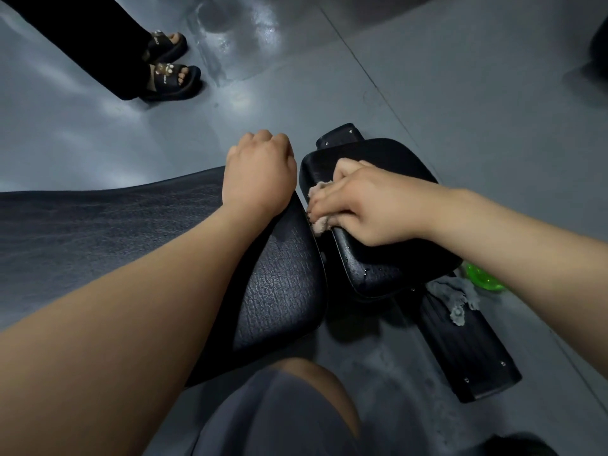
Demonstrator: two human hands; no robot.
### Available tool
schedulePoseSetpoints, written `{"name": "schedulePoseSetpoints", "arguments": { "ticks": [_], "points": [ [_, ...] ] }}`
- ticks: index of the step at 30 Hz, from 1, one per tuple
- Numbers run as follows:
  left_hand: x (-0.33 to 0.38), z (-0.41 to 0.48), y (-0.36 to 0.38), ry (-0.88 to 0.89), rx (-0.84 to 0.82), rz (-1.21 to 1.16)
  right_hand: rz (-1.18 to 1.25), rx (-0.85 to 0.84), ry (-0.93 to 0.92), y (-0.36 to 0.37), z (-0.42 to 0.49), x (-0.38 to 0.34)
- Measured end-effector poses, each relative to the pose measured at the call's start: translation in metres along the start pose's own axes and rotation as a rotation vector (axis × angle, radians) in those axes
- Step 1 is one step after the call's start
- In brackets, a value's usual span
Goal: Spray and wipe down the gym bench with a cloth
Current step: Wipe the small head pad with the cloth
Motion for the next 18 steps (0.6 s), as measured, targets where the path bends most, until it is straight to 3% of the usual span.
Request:
{"name": "schedulePoseSetpoints", "arguments": {
  "ticks": [5,10,14,18],
  "points": [
    [0.008,-0.003,-0.002,0.099,0.016,0.096,0.156,-0.012,-0.013,-0.007,-0.023,-0.006],
    [0.014,-0.005,-0.002,0.08,-0.075,0.099,0.177,-0.021,-0.096,-0.012,-0.036,-0.017],
    [0.008,-0.01,-0.003,-0.05,-0.055,-0.083,0.1,0.086,-0.123,-0.015,-0.014,-0.009],
    [0.009,-0.01,-0.006,-0.061,0.005,-0.076,0.024,0.236,-0.055,-0.017,0.014,0.01]
  ]
}}
Point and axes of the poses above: each hand's wrist, its own z-axis towards the middle knuckle, its own y-axis out of the palm, x = y × z, the point moved 6 cm from there along z, towards the middle knuckle, and after that the axes turned 7 degrees about y, right-handed, at the moved point
